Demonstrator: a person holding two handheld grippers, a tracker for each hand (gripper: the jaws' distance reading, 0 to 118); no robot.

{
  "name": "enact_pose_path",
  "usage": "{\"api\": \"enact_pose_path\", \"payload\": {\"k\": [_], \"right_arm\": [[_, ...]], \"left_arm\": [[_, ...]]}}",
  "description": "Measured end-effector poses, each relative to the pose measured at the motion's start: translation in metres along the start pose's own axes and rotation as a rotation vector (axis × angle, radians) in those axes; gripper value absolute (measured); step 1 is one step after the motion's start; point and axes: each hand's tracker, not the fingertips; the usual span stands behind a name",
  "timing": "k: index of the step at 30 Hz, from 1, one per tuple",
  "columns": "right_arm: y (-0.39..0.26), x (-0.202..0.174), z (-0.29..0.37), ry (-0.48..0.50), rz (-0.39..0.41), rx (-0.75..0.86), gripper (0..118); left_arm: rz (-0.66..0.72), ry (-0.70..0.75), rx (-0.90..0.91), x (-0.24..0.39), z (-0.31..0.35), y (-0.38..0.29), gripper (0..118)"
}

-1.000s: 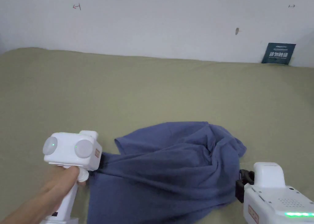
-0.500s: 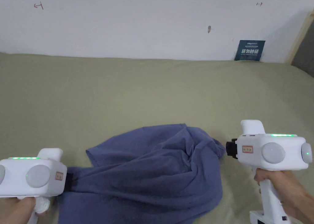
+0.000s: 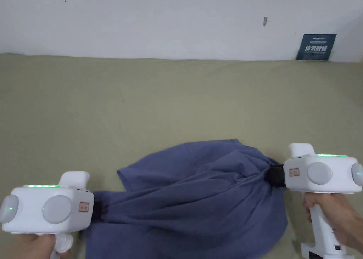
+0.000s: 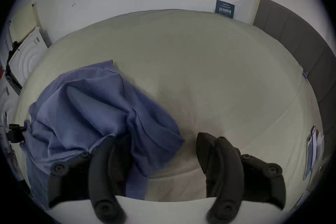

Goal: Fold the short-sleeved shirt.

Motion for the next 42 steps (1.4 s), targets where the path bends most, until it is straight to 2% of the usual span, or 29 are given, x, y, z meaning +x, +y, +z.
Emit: {"api": "enact_pose_path", "payload": {"k": [1, 2, 4, 9, 14, 19, 23, 32, 42], "right_arm": [[0.001, -0.003, 0.006, 0.013, 0.014, -0.002, 15], [0.001, -0.009, 0.014, -0.054, 0.037, 0.028, 15], [0.003, -0.01, 0.029, -0.034, 0.09, 0.038, 15], [0.016, 0.003, 0.101, 0.006, 0.049, 0.128, 15], [0.026, 0.0, 0.185, 0.038, 0.067, 0.268, 15], [0.033, -0.016, 0.268, 0.027, 0.09, 0.385, 15], [0.051, -0.022, 0.313, 0.01, 0.073, 0.44, 15], [0.111, -0.018, 0.351, -0.053, 0.085, 0.527, 15], [0.182, -0.022, 0.327, -0.116, 0.104, 0.574, 15]], "left_arm": [[-0.003, -0.002, -0.002, -0.001, 0.001, 0.002, 6], [0.002, -0.003, -0.004, -0.002, 0.004, 0.004, 6], [0.013, -0.011, -0.001, -0.008, 0.017, 0.008, 6], [0.064, -0.027, 0.104, -0.025, 0.079, 0.023, 6], [0.077, -0.014, 0.242, -0.036, 0.16, 0.038, 6], [0.073, 0.012, 0.345, -0.04, 0.238, 0.047, 6], [0.065, 0.013, 0.406, -0.034, 0.283, 0.058, 6], [0.055, 0.043, 0.523, -0.015, 0.335, 0.118, 6], [0.032, 0.125, 0.591, 0.004, 0.316, 0.194, 6]]}}
